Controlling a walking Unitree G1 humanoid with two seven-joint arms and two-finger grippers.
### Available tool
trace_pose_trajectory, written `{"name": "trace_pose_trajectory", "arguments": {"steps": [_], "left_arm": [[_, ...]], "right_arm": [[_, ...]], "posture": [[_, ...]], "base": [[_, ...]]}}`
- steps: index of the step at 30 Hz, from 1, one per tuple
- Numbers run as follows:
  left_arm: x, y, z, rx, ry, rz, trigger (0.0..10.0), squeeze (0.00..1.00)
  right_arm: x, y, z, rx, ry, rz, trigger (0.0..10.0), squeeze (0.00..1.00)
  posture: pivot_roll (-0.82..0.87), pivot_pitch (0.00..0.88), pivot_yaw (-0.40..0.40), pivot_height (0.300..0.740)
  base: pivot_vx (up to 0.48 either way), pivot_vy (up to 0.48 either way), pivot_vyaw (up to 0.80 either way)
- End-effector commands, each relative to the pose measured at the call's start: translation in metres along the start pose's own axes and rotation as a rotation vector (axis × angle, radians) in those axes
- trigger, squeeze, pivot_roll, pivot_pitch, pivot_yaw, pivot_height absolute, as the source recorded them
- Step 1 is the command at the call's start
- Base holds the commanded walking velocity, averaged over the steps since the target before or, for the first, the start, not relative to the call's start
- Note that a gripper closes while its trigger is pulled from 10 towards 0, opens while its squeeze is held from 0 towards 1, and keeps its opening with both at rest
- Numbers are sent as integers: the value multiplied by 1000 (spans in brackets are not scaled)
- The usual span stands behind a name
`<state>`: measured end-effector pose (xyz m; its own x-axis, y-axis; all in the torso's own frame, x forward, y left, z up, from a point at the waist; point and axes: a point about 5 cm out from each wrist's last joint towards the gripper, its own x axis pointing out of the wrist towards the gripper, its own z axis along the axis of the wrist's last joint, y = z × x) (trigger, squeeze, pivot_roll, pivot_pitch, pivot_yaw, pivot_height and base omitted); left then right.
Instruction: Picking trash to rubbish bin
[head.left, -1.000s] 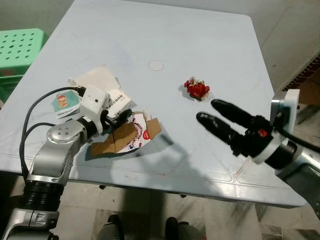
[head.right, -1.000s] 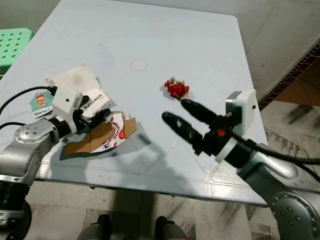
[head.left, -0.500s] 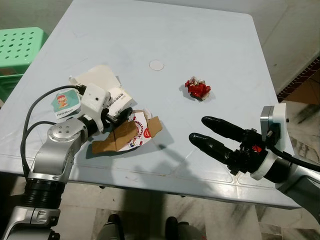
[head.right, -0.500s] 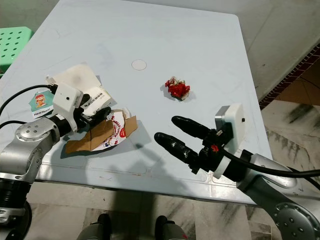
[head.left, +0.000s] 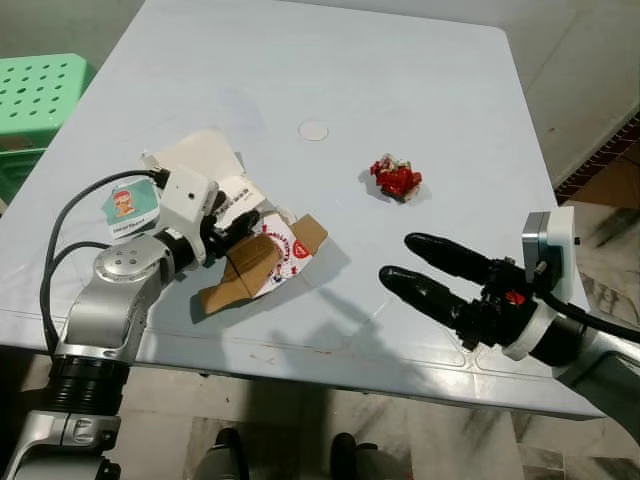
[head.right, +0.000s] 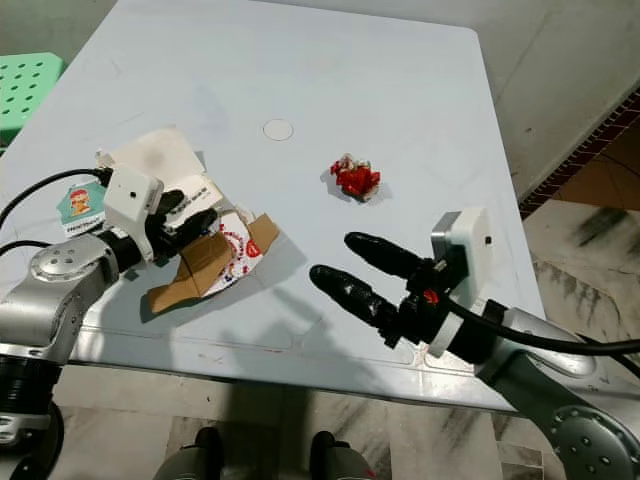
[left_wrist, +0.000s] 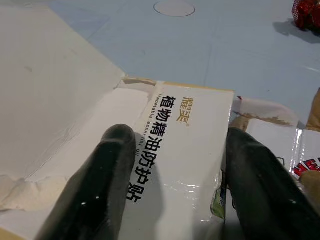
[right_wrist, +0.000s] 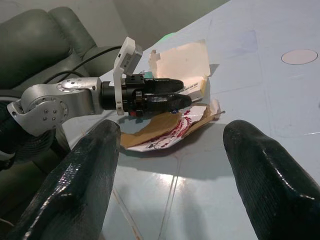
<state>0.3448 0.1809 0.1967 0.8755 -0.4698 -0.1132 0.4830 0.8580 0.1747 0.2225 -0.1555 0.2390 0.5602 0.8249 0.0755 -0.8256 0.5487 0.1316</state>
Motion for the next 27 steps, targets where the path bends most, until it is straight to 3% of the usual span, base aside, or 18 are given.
{"name": "trace_pose_trajectory", "arguments": {"steps": [1,27], "left_arm": [[-1,-6,-24,-38,102,-20,0,0],[0,-3,-23,-34,101,-12,0,0]], "right_arm": [[-3,3,5,-24,-12,8,10000,0],[-2,-1,7,-36,-30,-14,10000,0]], "posture": [[-95,328,-72,740],[-89,324,-68,740]], "base": [[0,0,0],[0,0,0]]}}
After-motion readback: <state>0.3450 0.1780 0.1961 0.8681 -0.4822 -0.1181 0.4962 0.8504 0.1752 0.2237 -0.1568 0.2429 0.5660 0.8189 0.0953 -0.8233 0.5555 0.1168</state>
